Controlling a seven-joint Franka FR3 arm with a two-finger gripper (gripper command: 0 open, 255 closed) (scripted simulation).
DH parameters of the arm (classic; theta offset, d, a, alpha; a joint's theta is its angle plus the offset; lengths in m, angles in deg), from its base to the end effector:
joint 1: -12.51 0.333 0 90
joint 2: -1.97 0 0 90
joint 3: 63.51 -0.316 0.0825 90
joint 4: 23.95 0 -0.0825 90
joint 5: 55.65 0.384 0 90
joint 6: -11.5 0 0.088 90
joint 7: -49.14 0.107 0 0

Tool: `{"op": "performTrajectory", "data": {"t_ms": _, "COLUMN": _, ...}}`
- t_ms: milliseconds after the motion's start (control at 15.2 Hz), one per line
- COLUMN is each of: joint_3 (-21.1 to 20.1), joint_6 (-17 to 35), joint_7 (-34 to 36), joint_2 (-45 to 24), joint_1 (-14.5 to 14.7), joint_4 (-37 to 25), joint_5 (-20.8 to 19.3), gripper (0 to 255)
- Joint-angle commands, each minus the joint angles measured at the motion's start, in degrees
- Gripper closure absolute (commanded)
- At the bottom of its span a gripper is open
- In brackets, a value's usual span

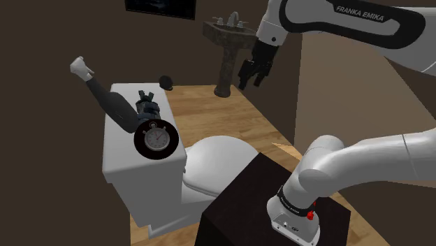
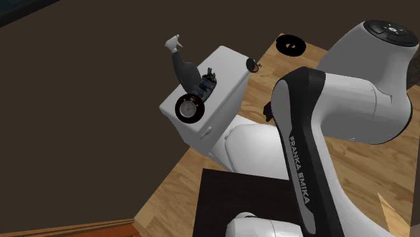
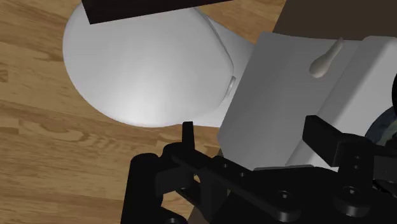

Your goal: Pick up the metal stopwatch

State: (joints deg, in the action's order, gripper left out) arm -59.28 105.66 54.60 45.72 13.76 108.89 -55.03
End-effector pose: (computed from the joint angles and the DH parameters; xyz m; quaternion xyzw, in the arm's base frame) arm 0.3206 -0.0231 0.6074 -0.9965 0.0646 -0.0425 0.0323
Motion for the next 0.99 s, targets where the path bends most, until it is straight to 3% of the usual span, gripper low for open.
{"op": "performTrajectory", "data": {"t_ms": 0, "joint_3": 0.00, "joint_6": 0.00, "joint_7": 0.00, "joint_2": 0.00, "joint_1": 0.00, "joint_4": 0.00, "joint_5": 0.00, "gripper": 0}}
{"op": "performTrajectory", "data": {"t_ms": 462, "joint_3": 10.34, "joint_6": -0.66, "joint_7": -19.16, "joint_2": -19.18, "joint_1": 9.31, "joint_4": -8.84, "joint_5": 13.23, "gripper": 0}}
{"op": "performTrajectory", "data": {"t_ms": 924, "joint_3": 15.47, "joint_6": -10.86, "joint_7": -38.58, "joint_2": -39.44, "joint_1": 15.49, "joint_4": -21.75, "joint_5": 29.00, "gripper": 0}}
